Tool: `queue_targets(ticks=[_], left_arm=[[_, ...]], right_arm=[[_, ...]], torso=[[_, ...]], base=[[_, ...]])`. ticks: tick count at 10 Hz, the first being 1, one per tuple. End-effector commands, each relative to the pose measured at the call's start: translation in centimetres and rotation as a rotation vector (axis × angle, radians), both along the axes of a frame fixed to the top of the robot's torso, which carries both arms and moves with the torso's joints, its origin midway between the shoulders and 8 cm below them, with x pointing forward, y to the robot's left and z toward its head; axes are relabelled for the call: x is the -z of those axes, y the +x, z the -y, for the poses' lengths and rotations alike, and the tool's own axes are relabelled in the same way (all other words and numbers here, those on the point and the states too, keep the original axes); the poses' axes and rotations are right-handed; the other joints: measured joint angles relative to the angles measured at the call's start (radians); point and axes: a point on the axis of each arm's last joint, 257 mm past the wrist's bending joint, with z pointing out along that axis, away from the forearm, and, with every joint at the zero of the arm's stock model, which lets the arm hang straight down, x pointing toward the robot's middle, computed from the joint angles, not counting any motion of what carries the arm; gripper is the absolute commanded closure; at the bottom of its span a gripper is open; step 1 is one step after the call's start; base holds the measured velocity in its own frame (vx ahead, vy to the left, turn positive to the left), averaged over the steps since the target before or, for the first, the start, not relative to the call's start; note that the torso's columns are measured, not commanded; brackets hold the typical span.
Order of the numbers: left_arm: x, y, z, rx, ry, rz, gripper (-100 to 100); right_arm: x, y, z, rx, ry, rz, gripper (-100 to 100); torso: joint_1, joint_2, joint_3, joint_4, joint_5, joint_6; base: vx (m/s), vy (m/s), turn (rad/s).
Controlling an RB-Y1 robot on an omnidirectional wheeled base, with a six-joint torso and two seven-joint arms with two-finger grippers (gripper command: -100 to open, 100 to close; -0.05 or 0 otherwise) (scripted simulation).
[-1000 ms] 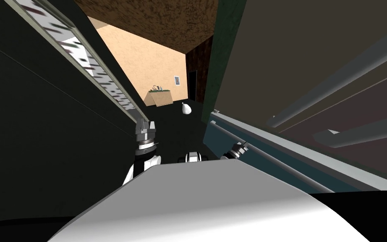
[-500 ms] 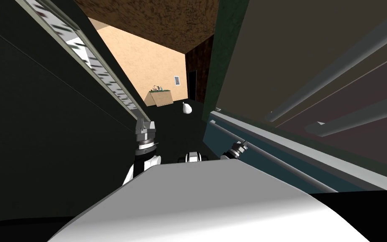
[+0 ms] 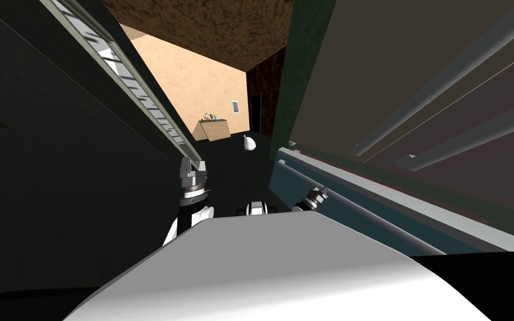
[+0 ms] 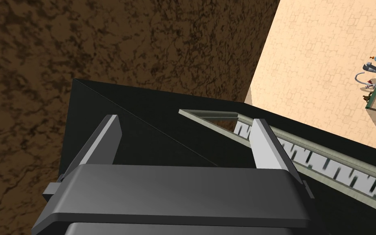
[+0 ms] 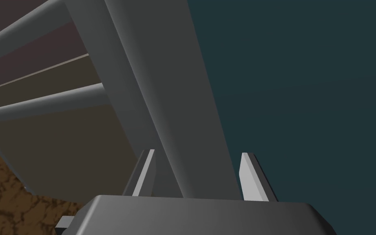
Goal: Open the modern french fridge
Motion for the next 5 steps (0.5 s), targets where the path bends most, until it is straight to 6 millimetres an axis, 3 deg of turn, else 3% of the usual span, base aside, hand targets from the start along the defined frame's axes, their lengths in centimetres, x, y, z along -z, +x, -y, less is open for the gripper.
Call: queue_targets(ticks=[1, 5], left_arm=[[0.0, 0.0, 0.0, 0.0, 0.0, 0.0, 0], [0.0, 0.0, 0.0, 0.0, 0.0, 0.0, 0]], right_arm=[[0.58, 0.13, -1.1, -0.016, 0.014, -0.012, 100], [0.47, 0.01, -1.8, -0.021, 0.011, -0.009, 100]], torso=[[0.0, 0.002, 0.001, 0.0, -0.001, 0.0], [-0.002, 0.0, -0.001, 0.0, 0.0, 0.002]], base=[[-0.151, 0.162, -0.004], [-0.112, 0.132, -0.012]])
